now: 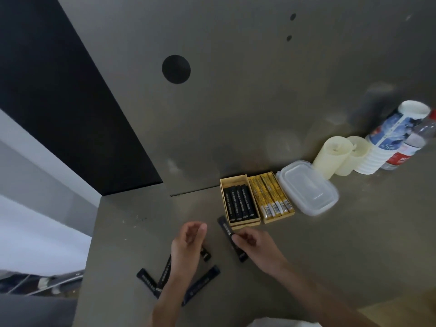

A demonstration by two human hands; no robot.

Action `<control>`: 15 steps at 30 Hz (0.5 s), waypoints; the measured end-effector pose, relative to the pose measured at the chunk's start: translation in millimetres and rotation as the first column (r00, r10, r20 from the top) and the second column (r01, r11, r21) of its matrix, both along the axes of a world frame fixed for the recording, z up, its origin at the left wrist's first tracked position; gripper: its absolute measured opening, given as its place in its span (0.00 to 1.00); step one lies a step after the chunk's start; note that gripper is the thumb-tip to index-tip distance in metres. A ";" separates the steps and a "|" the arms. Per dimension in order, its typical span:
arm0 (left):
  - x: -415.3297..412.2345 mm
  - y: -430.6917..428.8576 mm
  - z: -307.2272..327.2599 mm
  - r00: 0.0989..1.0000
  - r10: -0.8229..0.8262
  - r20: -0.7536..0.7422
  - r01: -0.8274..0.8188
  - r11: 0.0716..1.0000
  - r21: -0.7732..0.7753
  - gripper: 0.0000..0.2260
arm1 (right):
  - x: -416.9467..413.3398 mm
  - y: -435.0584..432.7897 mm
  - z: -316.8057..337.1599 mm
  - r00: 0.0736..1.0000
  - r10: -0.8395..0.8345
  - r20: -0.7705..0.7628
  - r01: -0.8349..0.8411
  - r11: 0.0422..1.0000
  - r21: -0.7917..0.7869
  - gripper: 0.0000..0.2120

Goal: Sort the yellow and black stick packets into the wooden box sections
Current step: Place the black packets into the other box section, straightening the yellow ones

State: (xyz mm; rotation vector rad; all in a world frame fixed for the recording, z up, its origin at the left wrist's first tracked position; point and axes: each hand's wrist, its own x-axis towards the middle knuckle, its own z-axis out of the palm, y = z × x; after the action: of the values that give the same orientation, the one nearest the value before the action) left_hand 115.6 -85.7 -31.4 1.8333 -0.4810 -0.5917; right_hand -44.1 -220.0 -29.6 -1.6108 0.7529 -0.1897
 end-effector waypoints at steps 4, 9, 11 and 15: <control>18.3 16.3 -18.5 0.963 -0.022 0.270 -0.040 0.973 0.225 0.08 | -7.6 -16.1 -0.2 0.969 -0.246 0.000 0.238 0.941 0.241 0.10; 36.1 33.5 -58.4 0.791 -0.249 0.559 -0.075 0.867 0.492 0.24 | -10.8 -33.6 -7.0 0.956 -0.293 -0.010 0.285 0.923 0.257 0.14; 33.8 35.7 -66.8 0.794 -0.257 0.551 -0.078 0.856 0.511 0.29 | -9.5 -37.4 -8.8 0.954 -0.300 -0.012 0.293 0.921 0.258 0.13; 28.4 37.7 -70.6 0.775 -0.225 0.591 -0.114 0.869 0.482 0.29 | -0.7 -40.3 -2.4 0.955 -0.296 -0.002 0.290 0.934 0.207 0.10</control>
State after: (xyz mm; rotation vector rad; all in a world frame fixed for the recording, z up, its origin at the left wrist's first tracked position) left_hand 144.0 -48.0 -102.0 2.5330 -0.9022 -0.1003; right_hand -44.8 -260.3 -32.0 -1.2923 0.9581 -0.3392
